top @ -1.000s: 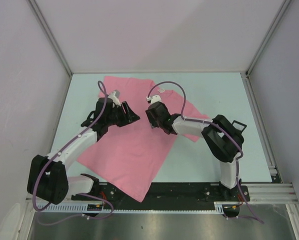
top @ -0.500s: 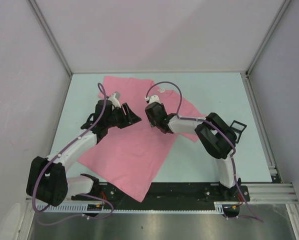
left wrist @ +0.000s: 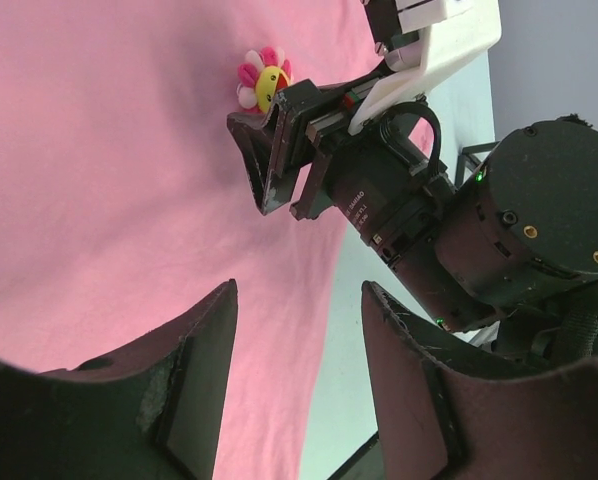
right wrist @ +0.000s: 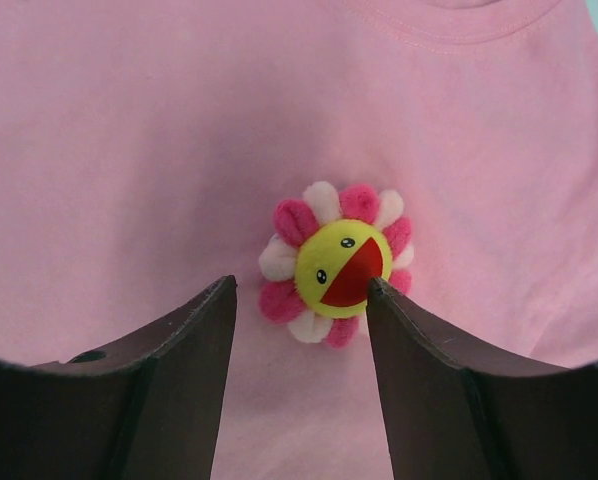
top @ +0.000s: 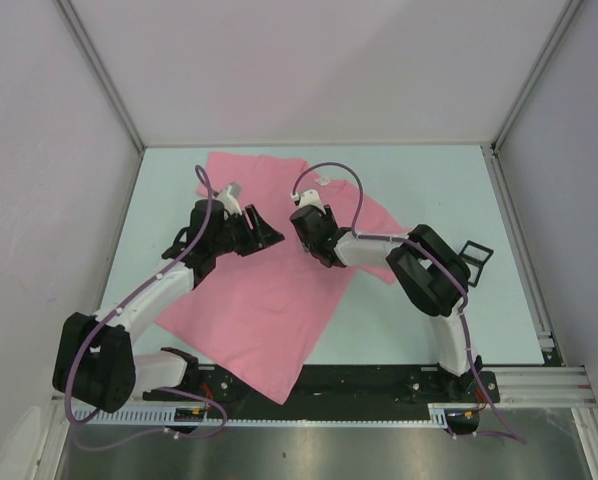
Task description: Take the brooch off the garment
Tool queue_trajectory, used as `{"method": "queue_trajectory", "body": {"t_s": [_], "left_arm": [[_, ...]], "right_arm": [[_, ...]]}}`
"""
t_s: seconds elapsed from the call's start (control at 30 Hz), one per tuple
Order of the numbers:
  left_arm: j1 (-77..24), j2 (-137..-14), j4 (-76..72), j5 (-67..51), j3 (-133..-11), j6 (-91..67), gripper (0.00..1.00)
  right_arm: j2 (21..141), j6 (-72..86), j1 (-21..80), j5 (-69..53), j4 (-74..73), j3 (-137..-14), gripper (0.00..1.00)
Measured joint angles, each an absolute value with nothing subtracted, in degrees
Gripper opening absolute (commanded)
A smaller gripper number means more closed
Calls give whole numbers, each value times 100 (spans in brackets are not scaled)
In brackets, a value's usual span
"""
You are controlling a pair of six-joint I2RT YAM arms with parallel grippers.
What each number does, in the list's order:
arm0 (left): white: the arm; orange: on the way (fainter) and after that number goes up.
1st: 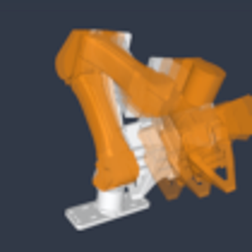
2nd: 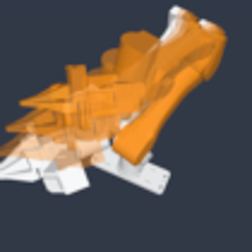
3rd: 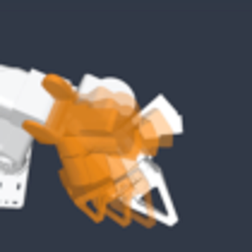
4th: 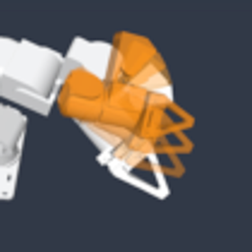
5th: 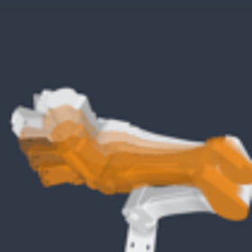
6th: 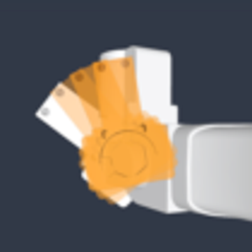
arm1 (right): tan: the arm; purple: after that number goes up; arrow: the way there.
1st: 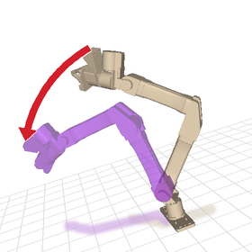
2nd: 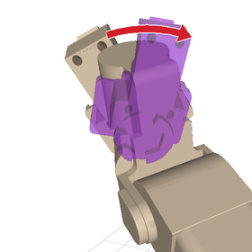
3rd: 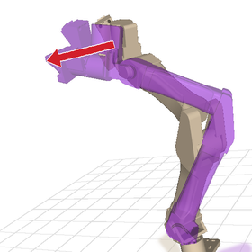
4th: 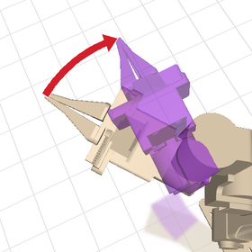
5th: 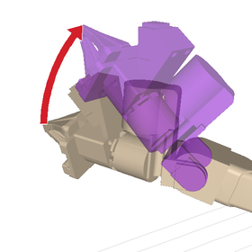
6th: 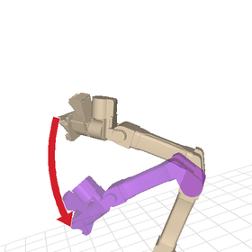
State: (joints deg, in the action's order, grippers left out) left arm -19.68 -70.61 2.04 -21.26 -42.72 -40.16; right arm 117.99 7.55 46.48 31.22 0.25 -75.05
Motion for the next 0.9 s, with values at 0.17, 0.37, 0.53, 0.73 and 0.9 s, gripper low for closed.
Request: {"method": "queue_trajectory", "body": {"t_s": [0.17, 0.37, 0.53, 0.73, 0.9], "left_arm": [[-1968, -7065, 185, -2126, -4217, -4034, 58], [-1968, -7083, 180, -2128, -4209, -4056, 59], [-1975, -7126, 178, -2128, -4209, -4056, 59], [-2043, -7343, 178, -2134, -4211, -4058, 59], [-2217, -7609, 183, -2132, -4274, -4077, 58]], "right_arm": [[11920, 720, 4611, 3216, 27, -7550, 58], [11983, 698, 4563, 3258, 34, -7658, 42], [11983, 746, 4517, 3288, 36, -7688, 30], [11966, 897, 4512, 3326, 27, -7752, 14], [11867, 1096, 4460, 3334, -102, -7771, 10]]}}
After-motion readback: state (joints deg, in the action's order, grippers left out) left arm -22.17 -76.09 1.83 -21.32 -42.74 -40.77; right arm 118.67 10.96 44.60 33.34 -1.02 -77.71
